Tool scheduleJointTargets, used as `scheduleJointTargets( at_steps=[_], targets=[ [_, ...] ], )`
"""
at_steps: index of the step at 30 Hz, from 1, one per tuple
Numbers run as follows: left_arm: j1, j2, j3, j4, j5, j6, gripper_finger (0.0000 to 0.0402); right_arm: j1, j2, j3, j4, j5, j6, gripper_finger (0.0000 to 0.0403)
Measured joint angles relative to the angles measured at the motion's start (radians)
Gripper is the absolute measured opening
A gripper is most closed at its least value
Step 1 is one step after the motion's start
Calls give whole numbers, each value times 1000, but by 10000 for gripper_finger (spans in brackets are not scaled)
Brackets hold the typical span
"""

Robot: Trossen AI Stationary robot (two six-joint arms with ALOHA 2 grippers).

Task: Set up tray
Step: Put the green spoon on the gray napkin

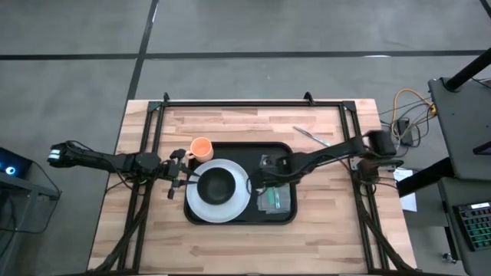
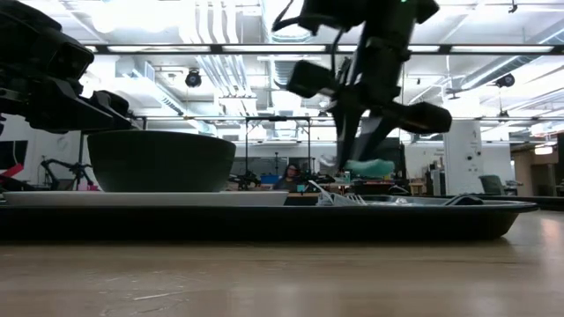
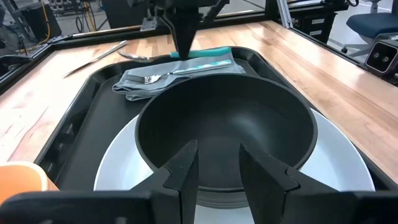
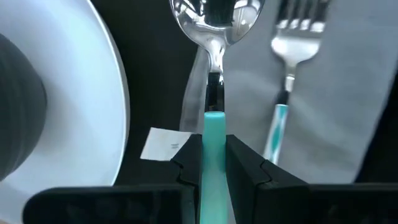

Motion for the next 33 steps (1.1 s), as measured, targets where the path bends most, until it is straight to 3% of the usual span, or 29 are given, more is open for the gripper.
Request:
scheduleJointTargets(
  at_steps=[14, 26, 33],
  targets=[
    [0, -1, 0, 0, 0, 0, 96, 6, 165, 102, -36, -60, 105, 39],
    [0, 0, 0, -1, 0, 0, 96, 6, 184, 103, -36, -66, 157, 36],
    [0, 0, 0, -1, 0, 0, 96, 6, 184, 103, -34, -66, 157, 76]
  ],
)
